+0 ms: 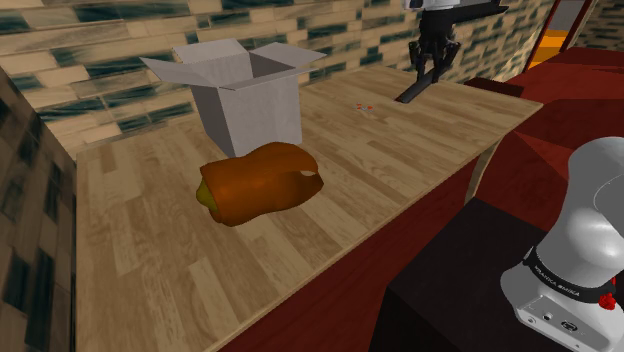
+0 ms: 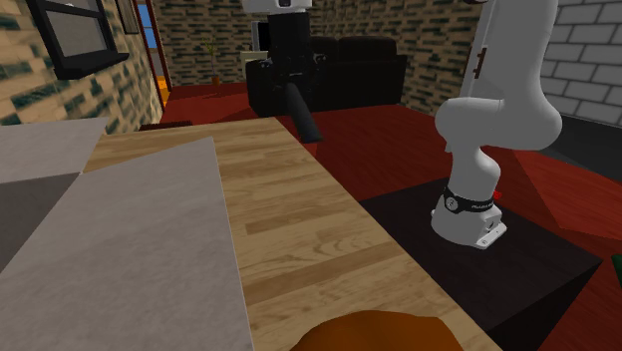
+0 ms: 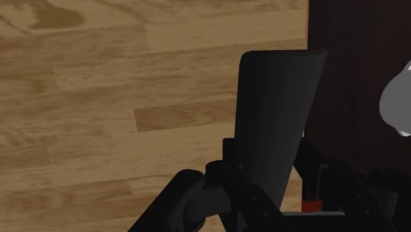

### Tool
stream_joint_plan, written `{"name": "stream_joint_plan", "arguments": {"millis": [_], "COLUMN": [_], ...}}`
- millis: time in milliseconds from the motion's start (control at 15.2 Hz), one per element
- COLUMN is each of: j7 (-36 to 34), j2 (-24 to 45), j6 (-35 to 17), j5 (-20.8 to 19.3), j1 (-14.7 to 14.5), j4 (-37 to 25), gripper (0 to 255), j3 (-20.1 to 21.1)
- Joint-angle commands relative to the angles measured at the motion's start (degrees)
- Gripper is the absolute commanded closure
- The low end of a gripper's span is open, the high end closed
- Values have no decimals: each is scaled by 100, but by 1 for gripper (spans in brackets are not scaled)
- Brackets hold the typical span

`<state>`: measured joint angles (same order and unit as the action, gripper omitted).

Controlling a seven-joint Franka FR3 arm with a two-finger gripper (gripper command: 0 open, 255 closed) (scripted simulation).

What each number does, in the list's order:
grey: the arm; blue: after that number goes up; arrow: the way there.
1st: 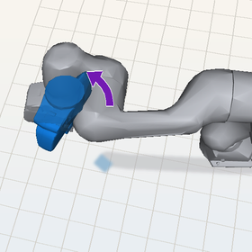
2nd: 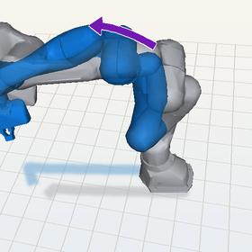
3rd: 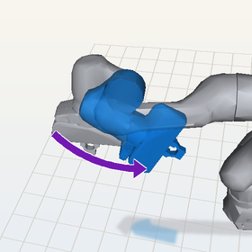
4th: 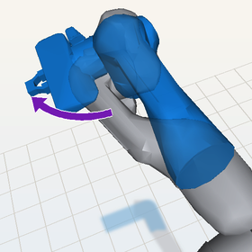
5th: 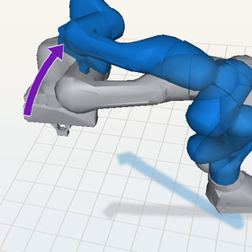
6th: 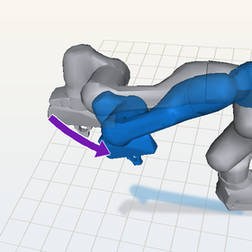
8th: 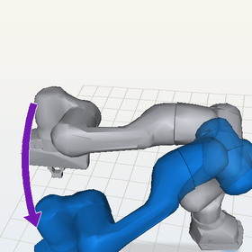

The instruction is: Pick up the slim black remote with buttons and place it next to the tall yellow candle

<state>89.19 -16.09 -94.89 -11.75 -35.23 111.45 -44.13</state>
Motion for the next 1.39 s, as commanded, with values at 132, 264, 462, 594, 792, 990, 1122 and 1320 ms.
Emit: {"name": "stream_joint_plan", "arguments": {"millis": [132, 264, 462, 594, 792, 990, 1122, 1320], "j7": [-507, -742, -1073, -1279, -1565, -1828, -1990, -2217], "j2": [54, 126, 279, 411, 649, 934, 1148, 1504], "j6": [-44, -56, -74, -84, -91, -85, -71, -28], "j5": [141, 238, 400, 519, 707, 905, 1042, 1253], "j1": [-189, -297, -467, -581, -751, -916, -1019, -1160], "j4": [61, 40, -39, -124, -302, -542, -737, -1087], "gripper": [255, 255, 255, 255, 255, 255, 255, 255], "j3": [326, 479, 686, 812, 984, 1137, 1230, 1360]}}
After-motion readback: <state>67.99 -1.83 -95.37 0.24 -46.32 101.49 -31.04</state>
